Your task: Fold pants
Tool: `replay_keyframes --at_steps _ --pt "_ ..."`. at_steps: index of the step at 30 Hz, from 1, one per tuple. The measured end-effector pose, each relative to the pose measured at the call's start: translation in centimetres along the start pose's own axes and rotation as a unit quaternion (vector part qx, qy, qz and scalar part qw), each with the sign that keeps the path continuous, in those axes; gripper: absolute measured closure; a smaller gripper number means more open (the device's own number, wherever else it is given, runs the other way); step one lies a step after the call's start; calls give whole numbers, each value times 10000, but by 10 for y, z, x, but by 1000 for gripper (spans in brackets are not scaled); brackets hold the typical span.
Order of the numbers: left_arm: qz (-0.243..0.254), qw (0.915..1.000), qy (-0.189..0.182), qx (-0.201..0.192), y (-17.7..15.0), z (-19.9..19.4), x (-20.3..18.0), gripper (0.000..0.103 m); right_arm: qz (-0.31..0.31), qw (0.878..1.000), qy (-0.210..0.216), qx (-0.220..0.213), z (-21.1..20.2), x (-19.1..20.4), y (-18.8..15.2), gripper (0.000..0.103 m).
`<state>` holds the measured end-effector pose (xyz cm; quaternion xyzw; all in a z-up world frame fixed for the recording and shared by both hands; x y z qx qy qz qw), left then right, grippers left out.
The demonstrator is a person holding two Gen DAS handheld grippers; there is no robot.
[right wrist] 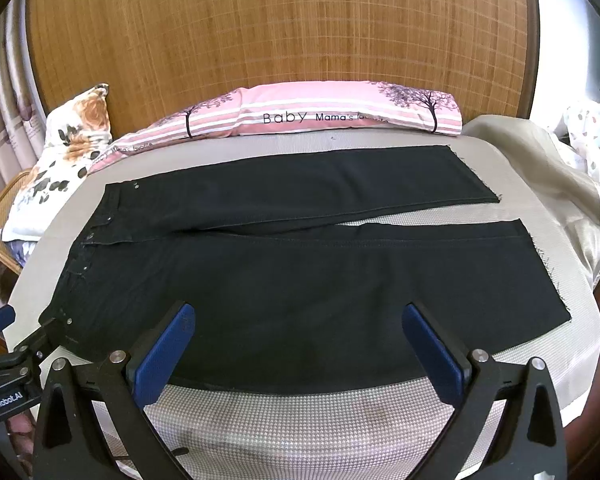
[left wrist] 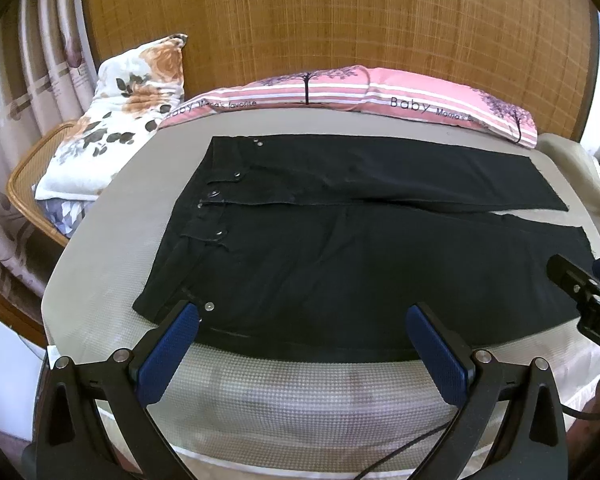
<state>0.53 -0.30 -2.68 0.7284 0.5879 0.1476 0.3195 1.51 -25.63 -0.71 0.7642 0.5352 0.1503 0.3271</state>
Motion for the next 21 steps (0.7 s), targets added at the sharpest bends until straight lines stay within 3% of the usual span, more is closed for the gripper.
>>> replay_keyframes --at_steps 21 --pt "-9 9999 3 121 1 2 0 0 -55 10000 -32 -8 1 3 -3 0"
Point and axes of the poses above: each gripper's, at about its wrist camera, not at the fingertips, and z roughly the way its jaws point, x to its left, y to its top, the point moved 2 cm from there along z, roughly the way its jaws point, and after that the axes turned 15 degrees about -y, right-handed, at the moved point
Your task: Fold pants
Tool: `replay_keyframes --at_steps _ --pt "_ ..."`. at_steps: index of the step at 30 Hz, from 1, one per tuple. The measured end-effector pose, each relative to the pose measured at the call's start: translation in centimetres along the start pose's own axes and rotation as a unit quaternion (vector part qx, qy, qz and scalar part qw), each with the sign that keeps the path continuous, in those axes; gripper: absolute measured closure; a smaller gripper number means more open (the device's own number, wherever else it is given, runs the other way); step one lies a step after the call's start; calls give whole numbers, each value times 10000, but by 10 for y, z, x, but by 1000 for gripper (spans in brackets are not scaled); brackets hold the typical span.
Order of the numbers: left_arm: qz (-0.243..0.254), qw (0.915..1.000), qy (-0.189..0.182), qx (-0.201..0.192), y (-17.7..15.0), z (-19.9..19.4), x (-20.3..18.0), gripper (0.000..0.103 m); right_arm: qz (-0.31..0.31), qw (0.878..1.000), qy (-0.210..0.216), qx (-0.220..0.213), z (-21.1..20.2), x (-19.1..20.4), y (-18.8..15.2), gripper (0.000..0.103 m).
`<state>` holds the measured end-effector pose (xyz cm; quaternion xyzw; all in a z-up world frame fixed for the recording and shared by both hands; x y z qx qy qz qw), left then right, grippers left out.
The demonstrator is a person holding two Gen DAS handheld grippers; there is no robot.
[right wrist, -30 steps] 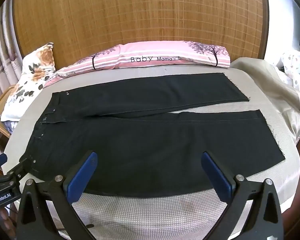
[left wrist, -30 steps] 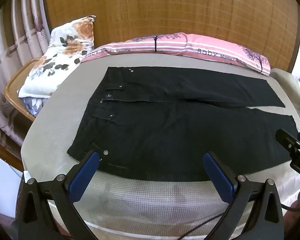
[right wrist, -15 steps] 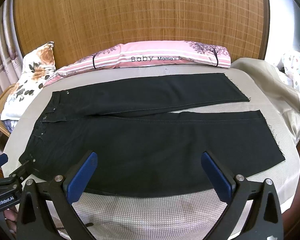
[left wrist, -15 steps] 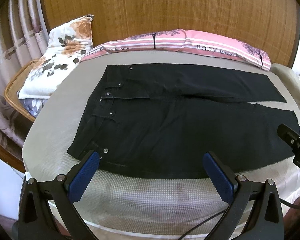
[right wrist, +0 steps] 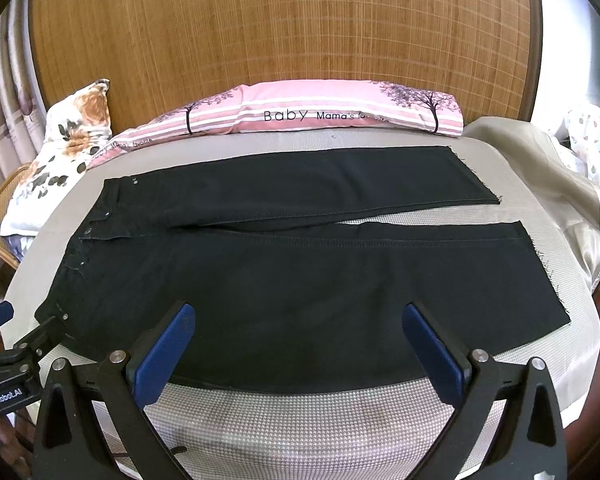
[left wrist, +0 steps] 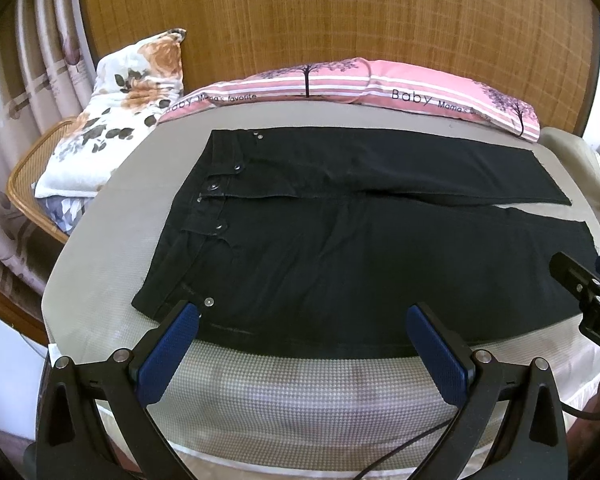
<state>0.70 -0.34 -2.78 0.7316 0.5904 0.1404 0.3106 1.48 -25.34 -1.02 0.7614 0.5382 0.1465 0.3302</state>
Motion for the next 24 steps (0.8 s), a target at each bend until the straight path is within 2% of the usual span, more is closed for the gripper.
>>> replay_keyframes --at_steps 24 --pt "-58 9999 82 -106 2 -4 3 0 -63 9999 6 -116 -3 3 1 0"
Point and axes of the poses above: each gripper's, at about its wrist camera, not at the fingertips, and z roughly the way its jaws point, x to its left, y to its top, the point moved 2 cm from there along z, roughly the way its jaws point, and after that the axes turned 15 degrees about -y, right-handed, at the moved point
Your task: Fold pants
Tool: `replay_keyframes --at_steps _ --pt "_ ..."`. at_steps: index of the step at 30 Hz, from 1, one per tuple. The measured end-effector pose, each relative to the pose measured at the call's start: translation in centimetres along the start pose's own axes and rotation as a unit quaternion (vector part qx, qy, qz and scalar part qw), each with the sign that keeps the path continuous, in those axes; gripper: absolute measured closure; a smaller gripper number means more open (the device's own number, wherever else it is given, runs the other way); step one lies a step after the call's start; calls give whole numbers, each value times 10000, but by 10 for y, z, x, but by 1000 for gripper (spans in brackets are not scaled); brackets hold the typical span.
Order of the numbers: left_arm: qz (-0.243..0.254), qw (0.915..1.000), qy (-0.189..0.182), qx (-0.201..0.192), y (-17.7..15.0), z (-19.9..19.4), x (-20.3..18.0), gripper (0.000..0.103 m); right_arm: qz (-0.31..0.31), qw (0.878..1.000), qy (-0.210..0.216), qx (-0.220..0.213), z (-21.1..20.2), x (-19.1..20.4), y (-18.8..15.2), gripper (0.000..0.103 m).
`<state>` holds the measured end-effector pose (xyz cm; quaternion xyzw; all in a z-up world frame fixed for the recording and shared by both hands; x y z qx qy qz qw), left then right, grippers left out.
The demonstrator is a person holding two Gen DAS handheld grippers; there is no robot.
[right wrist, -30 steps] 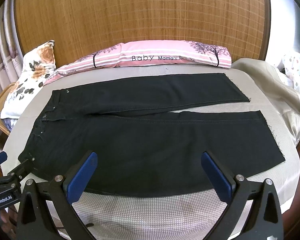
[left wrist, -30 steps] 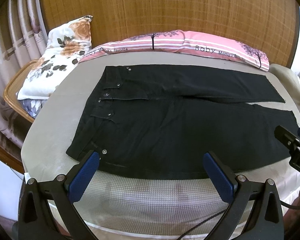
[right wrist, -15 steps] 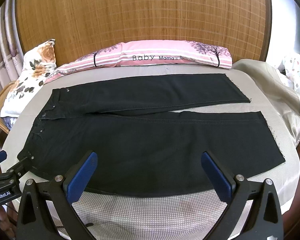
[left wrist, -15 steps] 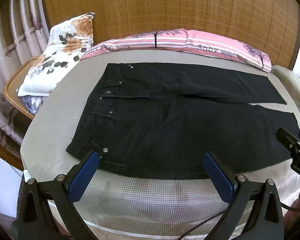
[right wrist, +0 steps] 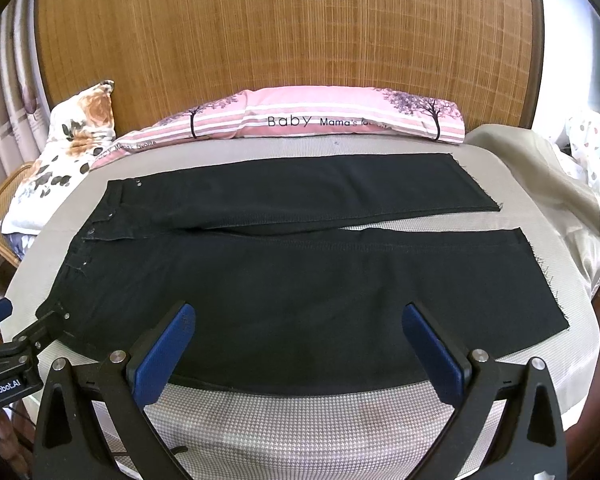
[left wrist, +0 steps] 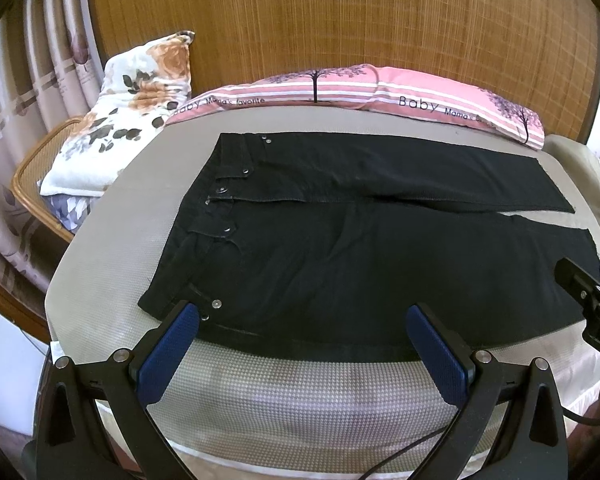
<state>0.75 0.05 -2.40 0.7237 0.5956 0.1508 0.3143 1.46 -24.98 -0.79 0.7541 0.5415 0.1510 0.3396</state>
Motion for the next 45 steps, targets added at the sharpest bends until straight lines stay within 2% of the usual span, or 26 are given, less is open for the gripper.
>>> replay_keyframes --at_steps 21,30,39,42,43,45 --pt "-37 10000 64 8 0 1 3 0 29 10000 -20 -65 0 -4 1 0" --pt "-318 9994 -127 48 5 13 21 1 131 9997 177 -97 9 -5 -1 0" --pt "-592 9982 -7 92 47 32 70 3 -77 9986 518 117 32 9 21 0" --pt "-702 9975 -66 63 70 41 91 10 57 9972 708 229 41 10 38 0" --pt "-758 9971 -98 60 79 46 99 16 108 9964 798 275 45 11 44 0" --pt "-926 9953 -280 78 99 59 120 22 208 9943 962 400 54 14 56 0"
Point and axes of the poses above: each gripper's, at about its wrist camera, not at the fingertips, and z roughly the way its jaws point, x to its left, y to its top, the point moved 2 cm from there along z, roughly the way its jaws point, and after that the axes turned 15 degrees about -y, right-handed, at the moved point
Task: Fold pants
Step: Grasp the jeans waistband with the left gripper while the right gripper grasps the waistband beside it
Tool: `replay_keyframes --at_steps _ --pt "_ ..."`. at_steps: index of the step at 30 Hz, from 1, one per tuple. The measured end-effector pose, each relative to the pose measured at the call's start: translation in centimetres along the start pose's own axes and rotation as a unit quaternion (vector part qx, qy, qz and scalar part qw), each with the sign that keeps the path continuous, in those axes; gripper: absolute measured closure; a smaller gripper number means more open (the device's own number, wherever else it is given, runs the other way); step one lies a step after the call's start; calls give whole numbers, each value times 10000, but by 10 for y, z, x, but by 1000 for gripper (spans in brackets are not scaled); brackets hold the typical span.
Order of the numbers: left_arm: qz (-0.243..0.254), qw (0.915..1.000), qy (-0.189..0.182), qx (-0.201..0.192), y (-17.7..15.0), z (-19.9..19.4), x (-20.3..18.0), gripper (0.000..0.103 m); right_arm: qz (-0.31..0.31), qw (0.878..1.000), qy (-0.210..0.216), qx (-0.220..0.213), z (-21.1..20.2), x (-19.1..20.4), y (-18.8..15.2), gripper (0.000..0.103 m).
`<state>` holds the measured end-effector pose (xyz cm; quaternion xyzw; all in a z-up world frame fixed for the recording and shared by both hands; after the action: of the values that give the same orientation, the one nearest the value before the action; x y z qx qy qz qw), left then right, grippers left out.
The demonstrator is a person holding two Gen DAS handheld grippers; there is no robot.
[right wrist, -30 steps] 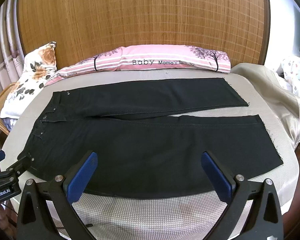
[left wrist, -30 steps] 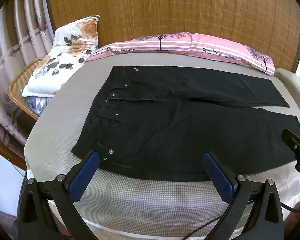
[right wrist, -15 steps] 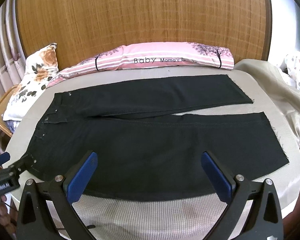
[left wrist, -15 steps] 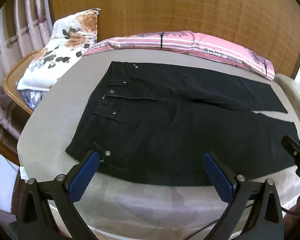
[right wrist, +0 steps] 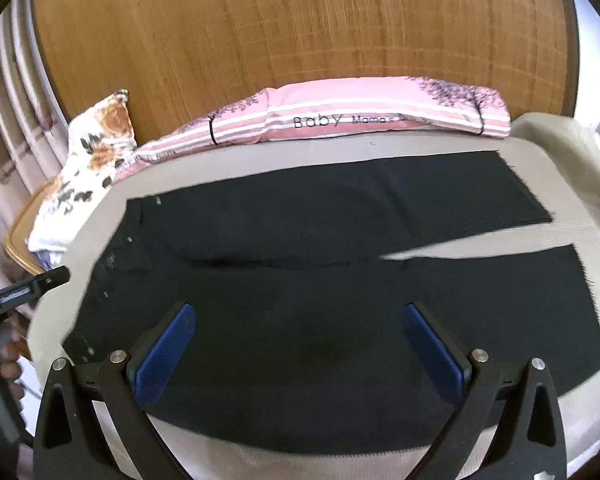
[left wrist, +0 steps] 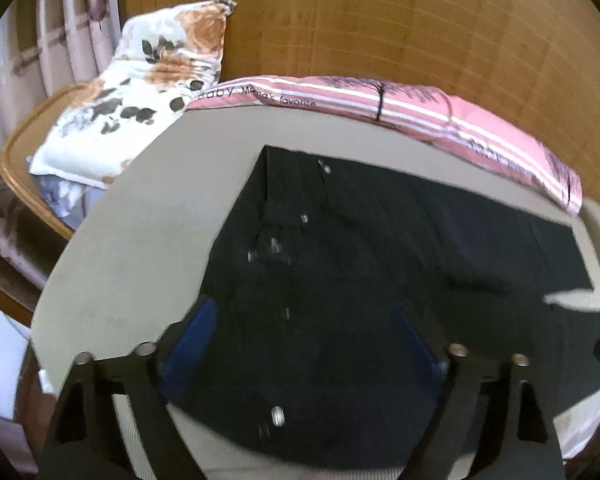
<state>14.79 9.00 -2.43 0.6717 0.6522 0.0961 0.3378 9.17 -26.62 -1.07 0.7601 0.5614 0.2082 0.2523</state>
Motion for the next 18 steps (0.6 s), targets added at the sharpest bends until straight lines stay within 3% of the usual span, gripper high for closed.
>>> replay_keyframes --at_steps 3,5,9,12,18 --pt "-219 9989 -400 81 32 20 24 34 270 9988 330 232 17 2 18 0" --pt "-409 9961 -766 169 51 37 41 37 404 9974 478 354 27 5 28 0" --pt "-1119 9811 -1527 396 88 81 80 44 430 9961 479 597 56 24 43 0" --pt "-1478 9703 -1828 578 103 109 102 49 234 9960 472 722 73 40 50 0" --pt "-1736 9590 -2087 809 124 156 135 54 -122 9944 486 936 110 75 61 0"
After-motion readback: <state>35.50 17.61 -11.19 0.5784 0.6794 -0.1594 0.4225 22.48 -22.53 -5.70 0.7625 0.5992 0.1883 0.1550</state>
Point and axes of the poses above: each gripper's, at about its wrist camera, not at the fingertips, and z roughly the way its jaws point, x to its left, y to its top, the point moved 2 cm from there along z, roughly the way its jaws point, and after that the axes turned 15 degrees about -y, right-handed, at the moved point
